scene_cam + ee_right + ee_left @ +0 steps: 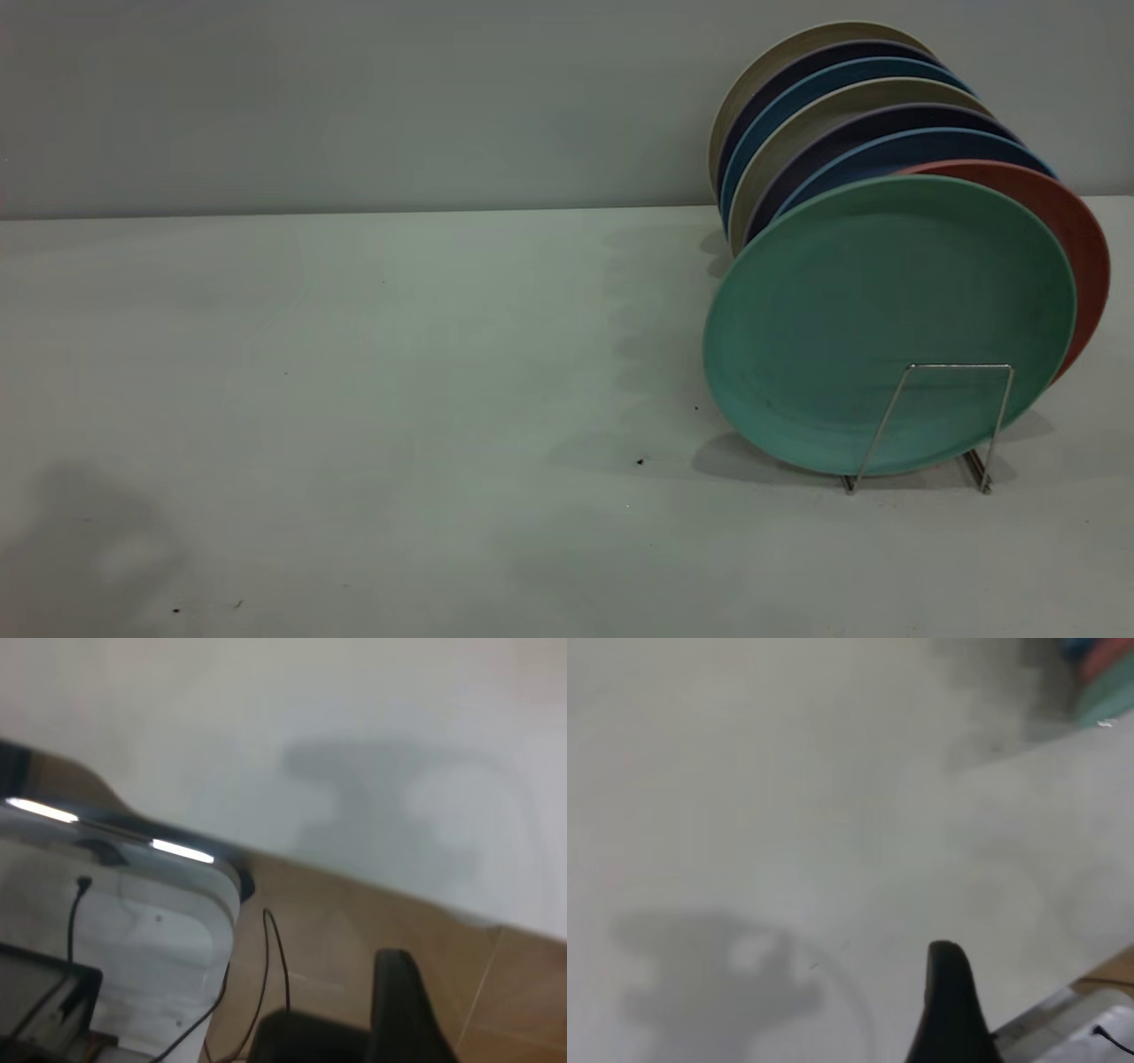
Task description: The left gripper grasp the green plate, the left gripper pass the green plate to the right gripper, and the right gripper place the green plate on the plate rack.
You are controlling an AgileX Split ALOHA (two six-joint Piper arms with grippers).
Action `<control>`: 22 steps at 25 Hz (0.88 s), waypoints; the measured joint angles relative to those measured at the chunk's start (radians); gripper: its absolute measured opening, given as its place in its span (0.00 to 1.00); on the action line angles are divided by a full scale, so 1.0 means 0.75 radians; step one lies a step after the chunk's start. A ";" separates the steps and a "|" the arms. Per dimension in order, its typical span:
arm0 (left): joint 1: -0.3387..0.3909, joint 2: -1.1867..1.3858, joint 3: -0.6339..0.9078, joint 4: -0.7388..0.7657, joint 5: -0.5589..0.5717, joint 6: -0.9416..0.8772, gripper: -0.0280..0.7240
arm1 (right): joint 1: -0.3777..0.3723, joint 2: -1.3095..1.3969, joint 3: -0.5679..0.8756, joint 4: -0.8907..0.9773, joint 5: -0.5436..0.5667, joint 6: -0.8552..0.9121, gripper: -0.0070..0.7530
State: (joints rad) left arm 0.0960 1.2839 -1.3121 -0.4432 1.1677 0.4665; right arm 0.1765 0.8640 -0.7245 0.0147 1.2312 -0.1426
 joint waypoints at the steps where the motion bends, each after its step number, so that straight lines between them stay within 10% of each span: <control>1: 0.000 -0.037 0.007 0.036 0.000 -0.039 0.76 | 0.000 -0.046 0.057 -0.002 0.000 0.008 0.61; 22: 0.000 -0.955 0.998 0.435 -0.015 -0.329 0.76 | 0.000 -1.013 0.336 0.016 -0.141 0.049 0.61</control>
State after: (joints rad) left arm 0.0960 0.5674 -0.5636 -0.1168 1.1564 0.2194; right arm 0.1765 0.1043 -0.4723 0.0266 1.1255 -0.1059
